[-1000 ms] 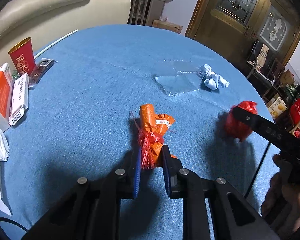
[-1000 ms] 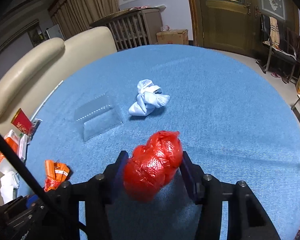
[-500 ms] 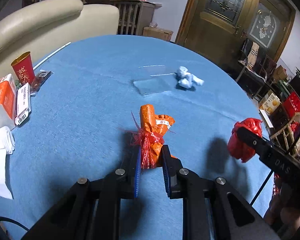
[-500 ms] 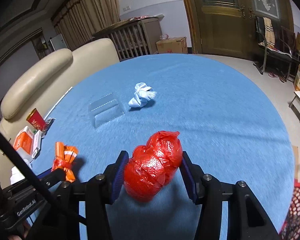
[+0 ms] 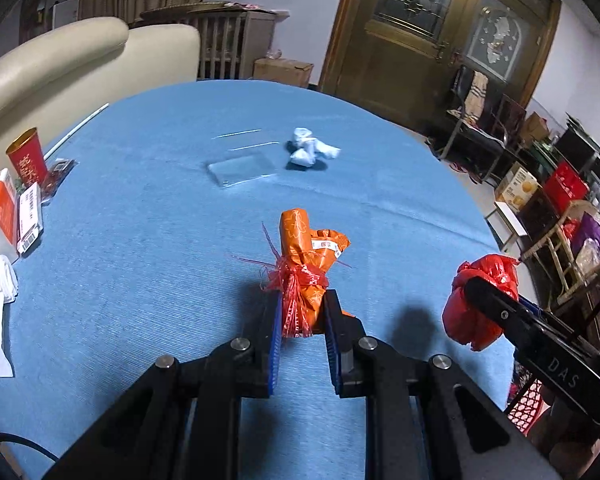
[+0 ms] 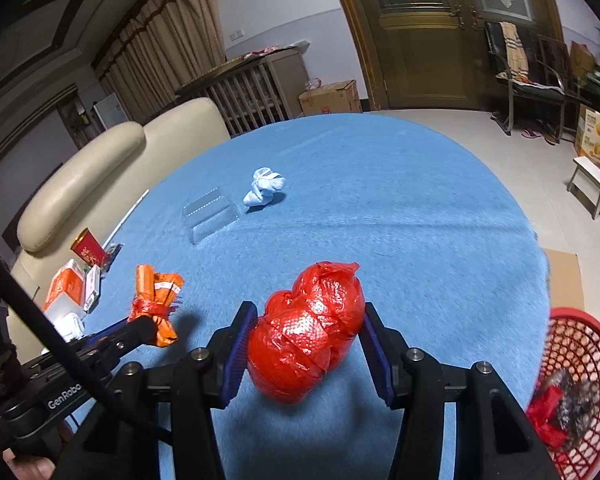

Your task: Collect trash

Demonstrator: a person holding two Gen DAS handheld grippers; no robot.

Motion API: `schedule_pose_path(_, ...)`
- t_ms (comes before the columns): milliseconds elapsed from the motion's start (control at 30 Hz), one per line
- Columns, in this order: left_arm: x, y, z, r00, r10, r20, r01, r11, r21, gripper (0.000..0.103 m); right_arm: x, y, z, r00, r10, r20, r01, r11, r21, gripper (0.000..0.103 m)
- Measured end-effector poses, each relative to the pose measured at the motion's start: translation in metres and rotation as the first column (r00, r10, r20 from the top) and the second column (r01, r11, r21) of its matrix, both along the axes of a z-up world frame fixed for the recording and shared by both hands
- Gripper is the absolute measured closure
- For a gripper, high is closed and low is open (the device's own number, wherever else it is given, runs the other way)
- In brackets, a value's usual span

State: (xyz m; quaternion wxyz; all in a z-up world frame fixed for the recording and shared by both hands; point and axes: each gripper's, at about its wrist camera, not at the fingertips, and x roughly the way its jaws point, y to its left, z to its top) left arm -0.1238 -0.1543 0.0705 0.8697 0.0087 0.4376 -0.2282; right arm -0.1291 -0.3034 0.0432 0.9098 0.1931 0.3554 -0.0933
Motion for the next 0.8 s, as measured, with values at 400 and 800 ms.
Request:
schedule_pose_path(400,-0.034,-0.045,0.006,0.992,-0.125,0.012,0.125,0.992,-0.003,0.083,-0.063,-0.026,0.005,0.995,-0.095,0.028,0.095,0.995,0.020,0.048)
schedule_pose_path(800,-0.074,-0.096,0.015,0.964,-0.263,0.036,0.263,0.965,0.003,0.083,-0.119,-0.067,0.008,0.977,-0.213,0.031,0.212,0.977,0.018,0.048)
